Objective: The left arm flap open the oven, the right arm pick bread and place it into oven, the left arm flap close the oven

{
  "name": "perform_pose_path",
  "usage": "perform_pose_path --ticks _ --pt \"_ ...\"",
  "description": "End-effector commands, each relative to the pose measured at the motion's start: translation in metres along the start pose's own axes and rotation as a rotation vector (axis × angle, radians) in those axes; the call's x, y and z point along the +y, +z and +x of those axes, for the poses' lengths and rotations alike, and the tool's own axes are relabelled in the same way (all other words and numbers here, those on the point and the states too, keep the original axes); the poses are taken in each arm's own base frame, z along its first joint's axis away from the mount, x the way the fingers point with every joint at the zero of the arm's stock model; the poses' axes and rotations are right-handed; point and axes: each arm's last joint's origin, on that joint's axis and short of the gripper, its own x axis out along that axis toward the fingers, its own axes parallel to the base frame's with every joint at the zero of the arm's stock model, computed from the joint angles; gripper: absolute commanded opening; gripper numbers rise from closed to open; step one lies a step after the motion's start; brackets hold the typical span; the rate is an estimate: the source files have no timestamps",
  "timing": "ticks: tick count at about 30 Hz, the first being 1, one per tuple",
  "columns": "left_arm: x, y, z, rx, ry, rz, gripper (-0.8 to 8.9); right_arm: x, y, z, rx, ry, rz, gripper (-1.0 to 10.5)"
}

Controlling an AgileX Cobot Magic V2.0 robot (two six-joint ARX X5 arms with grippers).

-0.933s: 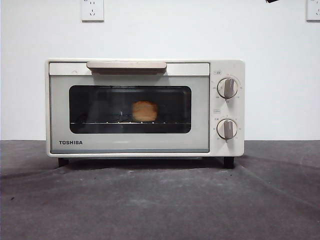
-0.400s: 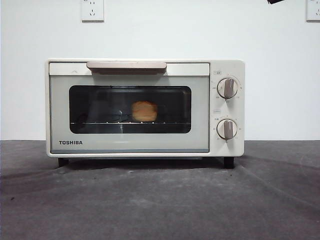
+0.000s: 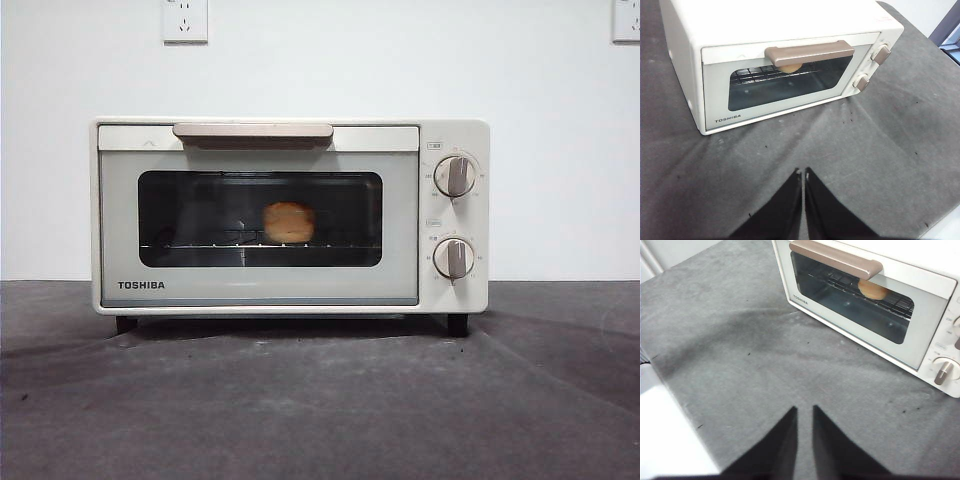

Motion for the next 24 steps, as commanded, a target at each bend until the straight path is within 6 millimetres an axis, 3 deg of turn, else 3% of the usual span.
perform_pose_path --ticks 1,24 --pt "-0.0019 0.0052 -0.0032 -0.022 -0.001 0.031 0.16 0.0014 0.0018 0.0007 -0.009 -0.005 -0.003 0.1" --pt "-0.0037 0.0040 -0.0069 -0.038 -0.001 0.046 0.16 0.0015 0.0021 0.0004 -0.013 -0.001 0.001 0.1"
